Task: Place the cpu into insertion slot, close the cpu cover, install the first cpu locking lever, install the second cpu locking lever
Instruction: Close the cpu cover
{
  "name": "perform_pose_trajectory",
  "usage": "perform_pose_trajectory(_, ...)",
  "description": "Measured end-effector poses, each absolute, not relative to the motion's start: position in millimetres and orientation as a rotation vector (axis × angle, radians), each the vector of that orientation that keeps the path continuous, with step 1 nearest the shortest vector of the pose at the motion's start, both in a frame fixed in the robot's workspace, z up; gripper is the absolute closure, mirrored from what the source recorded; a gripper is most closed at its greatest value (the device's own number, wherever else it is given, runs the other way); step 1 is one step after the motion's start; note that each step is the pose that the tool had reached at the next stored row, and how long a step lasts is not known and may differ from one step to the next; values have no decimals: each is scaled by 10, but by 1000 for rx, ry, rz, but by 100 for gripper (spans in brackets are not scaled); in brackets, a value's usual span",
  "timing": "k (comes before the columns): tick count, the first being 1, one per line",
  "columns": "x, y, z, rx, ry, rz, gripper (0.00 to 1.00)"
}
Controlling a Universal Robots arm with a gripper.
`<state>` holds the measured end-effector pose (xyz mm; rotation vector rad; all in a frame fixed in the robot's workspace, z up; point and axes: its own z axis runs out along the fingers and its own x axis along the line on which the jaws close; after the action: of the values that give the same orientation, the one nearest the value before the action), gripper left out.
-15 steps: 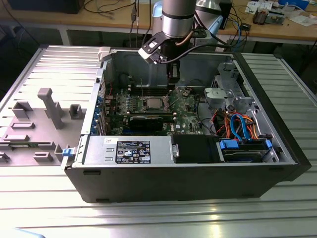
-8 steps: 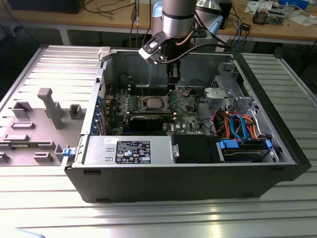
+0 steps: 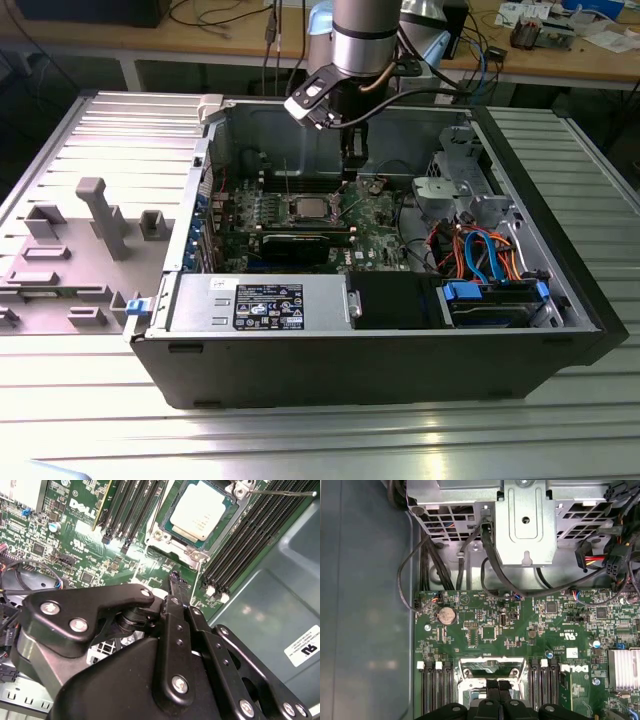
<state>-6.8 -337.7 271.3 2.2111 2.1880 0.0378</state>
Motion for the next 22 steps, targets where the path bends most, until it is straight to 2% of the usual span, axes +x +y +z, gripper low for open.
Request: perform_pose_trajectory(22,82,-3376,2713,2211,2188,38,89)
